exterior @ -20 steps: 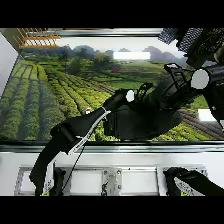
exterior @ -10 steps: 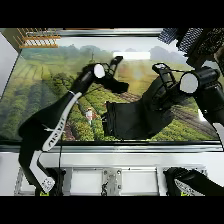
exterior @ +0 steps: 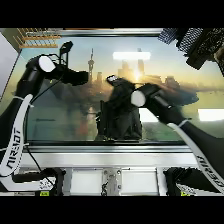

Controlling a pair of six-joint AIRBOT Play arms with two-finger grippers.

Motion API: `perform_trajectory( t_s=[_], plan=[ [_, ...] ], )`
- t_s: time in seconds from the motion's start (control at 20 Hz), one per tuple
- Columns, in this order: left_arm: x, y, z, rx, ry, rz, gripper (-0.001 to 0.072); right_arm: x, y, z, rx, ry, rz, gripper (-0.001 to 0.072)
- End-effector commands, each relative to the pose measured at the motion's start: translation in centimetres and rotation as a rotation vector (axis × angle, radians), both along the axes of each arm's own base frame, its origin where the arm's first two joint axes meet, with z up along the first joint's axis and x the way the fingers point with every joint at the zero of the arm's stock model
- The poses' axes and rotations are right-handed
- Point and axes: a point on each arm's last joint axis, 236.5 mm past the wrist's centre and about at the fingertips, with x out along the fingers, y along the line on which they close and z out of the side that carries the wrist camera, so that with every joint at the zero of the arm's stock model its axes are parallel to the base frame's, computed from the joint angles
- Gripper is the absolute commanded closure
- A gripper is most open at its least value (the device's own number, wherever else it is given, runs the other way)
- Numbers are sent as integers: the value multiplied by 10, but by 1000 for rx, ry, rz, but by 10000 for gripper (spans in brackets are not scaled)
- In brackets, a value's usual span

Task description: Fold the clothes and pants, and hang the long-sleeved shirts on hangers.

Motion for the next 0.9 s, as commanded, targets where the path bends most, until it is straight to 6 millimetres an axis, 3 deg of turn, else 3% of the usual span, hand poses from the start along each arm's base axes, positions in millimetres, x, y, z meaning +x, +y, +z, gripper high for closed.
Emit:
perform_trajectory(
  t_s=[0.0,0.05,0.15,0.25,0.3,0.35,0.45,0.6,0.7,0.75,0.85],
  plan=[
    [-15,41,12,3,-17,82,697,-38,110,-22,167,-93,240,-2],
    [-19,49,15,2,-22,99,697,-51,129,-16,183,-123,311,-2],
    [-27,60,17,3,-24,123,697,-57,143,16,227,-184,346,-2],
    [-37,67,16,2,-26,141,697,-41,123,42,213,-259,327,-2],
    [-43,67,13,2,-27,147,696,-26,104,50,187,-287,292,-2],
    [-49,66,8,-1,-20,148,697,-8,77,55,152,-301,241,-2],
    [-65,60,-5,2,1,135,697,20,9,44,79,-251,118,-2],
    [-91,40,-25,7,36,83,696,39,-113,-7,-34,-83,-124,-2],
    [-104,23,-36,10,48,39,697,36,-176,-43,-22,53,-323,-2],
    [-109,15,-40,13,53,16,697,32,-197,-58,20,130,-425,-3],
    [-112,1,-42,14,48,-18,697,27,-217,-79,140,250,-555,-4]
  ],
)
